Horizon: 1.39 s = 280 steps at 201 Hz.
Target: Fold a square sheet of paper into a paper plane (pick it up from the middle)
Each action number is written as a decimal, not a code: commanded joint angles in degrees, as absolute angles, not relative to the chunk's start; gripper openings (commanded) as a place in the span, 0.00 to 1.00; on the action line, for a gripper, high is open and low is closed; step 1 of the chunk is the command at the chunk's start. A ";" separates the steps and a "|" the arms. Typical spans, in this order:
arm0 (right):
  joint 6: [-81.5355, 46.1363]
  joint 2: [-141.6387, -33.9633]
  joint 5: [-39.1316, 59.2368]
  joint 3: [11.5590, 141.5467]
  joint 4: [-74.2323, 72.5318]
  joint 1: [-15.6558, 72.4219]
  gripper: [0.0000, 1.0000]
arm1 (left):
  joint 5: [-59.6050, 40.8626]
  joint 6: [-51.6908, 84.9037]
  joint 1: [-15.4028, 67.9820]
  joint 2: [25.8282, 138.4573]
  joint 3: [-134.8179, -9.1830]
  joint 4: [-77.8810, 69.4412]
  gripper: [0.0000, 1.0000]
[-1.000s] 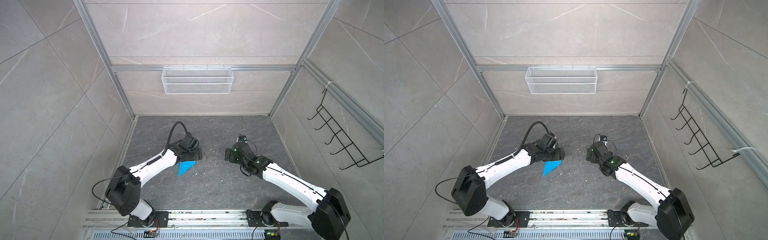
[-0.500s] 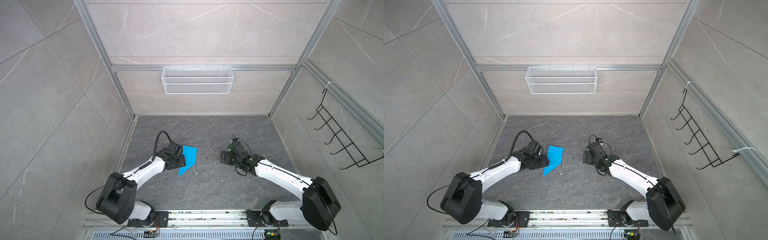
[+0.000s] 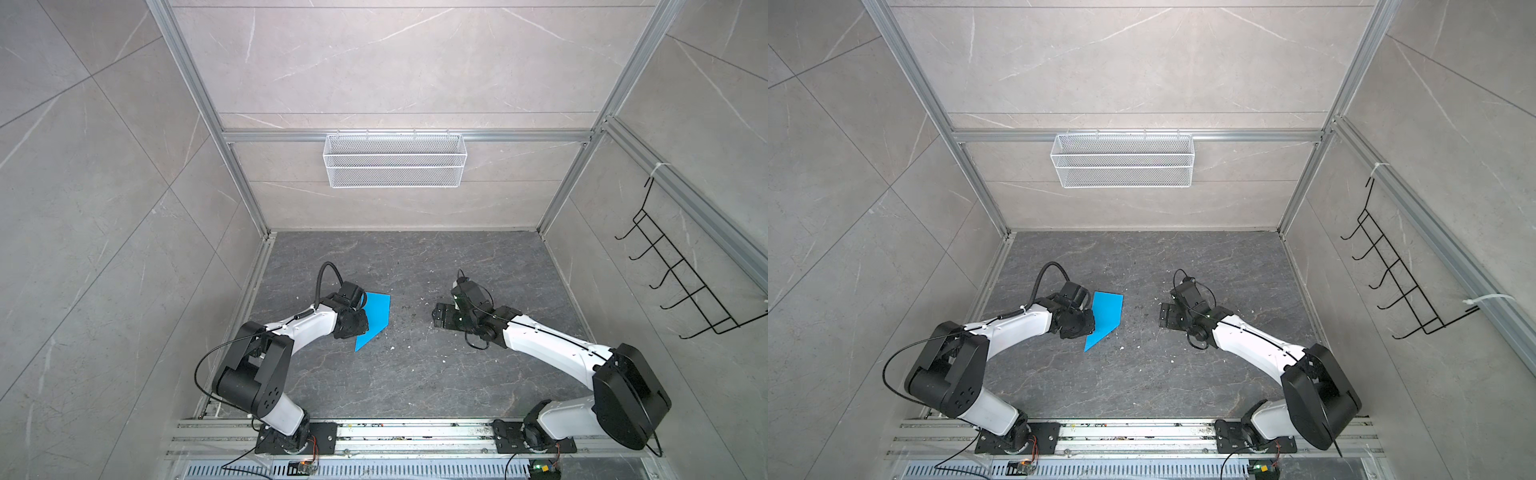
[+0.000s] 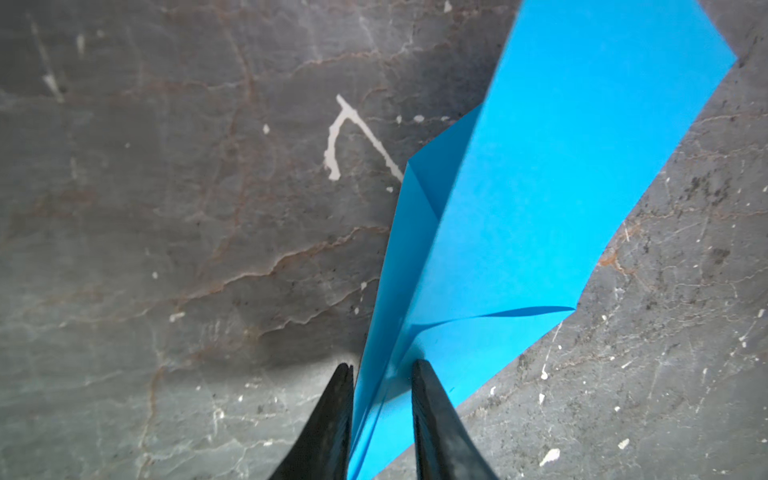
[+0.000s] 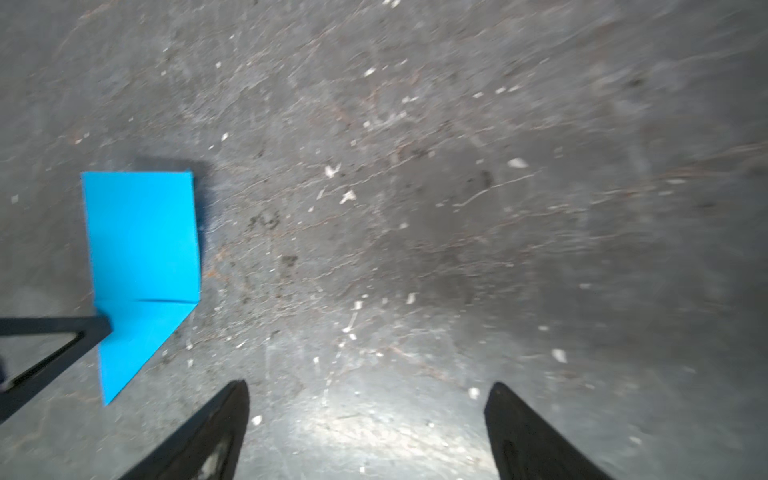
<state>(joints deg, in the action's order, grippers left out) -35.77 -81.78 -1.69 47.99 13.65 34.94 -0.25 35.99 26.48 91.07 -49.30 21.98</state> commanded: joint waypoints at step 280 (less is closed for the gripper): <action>-47.56 -102.30 30.51 47.86 -12.19 33.81 0.61 | -10.96 40.08 33.53 97.96 -51.40 23.38 0.07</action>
<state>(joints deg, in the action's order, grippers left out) -47.64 -104.40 30.24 50.61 -8.95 34.89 -9.54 38.70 32.47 96.33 -52.31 22.02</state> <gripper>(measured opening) 0.605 0.074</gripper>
